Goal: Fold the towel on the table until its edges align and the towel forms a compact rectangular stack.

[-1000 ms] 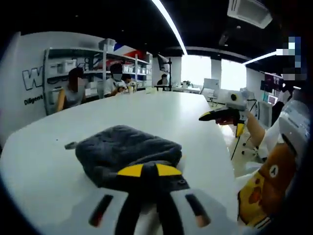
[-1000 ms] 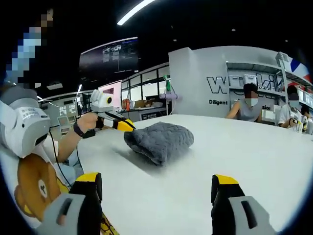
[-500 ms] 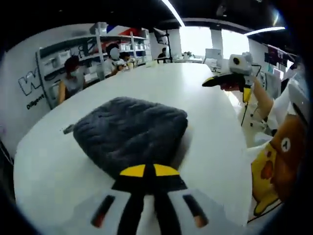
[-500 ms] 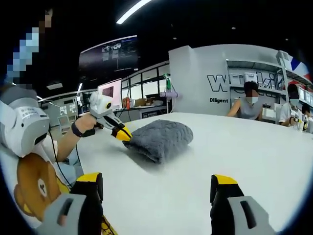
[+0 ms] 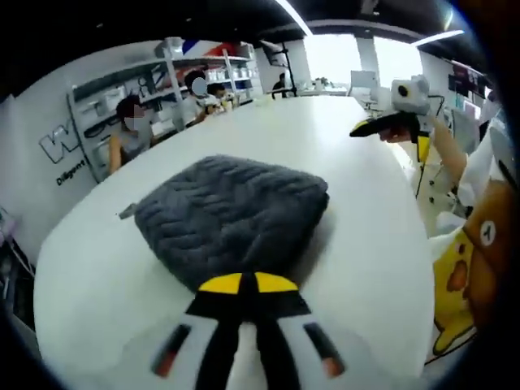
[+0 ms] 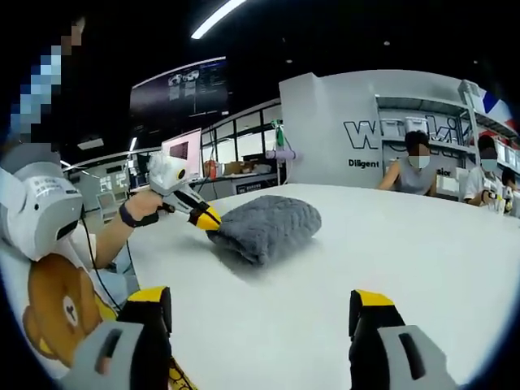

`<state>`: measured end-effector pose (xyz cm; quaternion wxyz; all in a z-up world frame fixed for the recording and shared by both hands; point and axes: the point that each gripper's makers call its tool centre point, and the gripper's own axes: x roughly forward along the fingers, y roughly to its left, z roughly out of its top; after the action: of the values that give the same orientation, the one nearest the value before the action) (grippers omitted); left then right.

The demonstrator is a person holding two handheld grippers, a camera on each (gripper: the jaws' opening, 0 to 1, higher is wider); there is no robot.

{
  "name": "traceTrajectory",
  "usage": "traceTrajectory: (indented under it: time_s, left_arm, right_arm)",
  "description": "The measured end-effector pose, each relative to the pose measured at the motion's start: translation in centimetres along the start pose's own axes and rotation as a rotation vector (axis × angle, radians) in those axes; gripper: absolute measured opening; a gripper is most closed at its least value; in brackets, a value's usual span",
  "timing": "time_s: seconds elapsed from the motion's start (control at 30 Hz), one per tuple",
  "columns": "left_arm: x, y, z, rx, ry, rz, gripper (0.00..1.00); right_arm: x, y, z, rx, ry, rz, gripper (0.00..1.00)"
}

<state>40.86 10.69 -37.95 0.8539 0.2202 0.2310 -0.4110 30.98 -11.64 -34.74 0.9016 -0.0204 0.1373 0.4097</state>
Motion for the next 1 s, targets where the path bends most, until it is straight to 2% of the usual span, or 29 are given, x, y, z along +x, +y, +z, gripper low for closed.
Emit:
traceTrajectory:
  time_s: [0.23,0.5,0.57,0.73,0.87,1.0]
  left_arm:
    - [-0.5,-0.1,0.4,-0.024,-0.029,-0.009,0.08]
    - [-2.6,-0.1,1.2,-0.087,-0.126,0.007,0.23]
    - [-3.7,0.0,1.3,-0.114,-0.164,0.015,0.24]
    - [-7.3,0.2,2.2,-0.195,-0.307,0.046,0.30]
    - [-10.5,0.7,1.4,-0.232,-0.356,0.129,0.40]
    - [-12.3,0.4,0.4,-0.255,-0.366,0.175,0.44]
  right_arm:
    - [0.2,0.4,-0.2,-0.005,0.013,0.009,0.94]
    - [0.3,0.0,-0.1,-0.007,0.012,-0.001,0.94]
    - [0.3,-0.2,0.0,-0.006,0.010,-0.003,0.94]
    - [0.1,-0.5,0.1,-0.006,0.005,-0.010,0.94]
    - [0.0,-1.0,0.1,-0.008,0.007,-0.020,0.94]
    - [0.0,-1.2,-0.1,-0.010,0.017,-0.022,0.94]
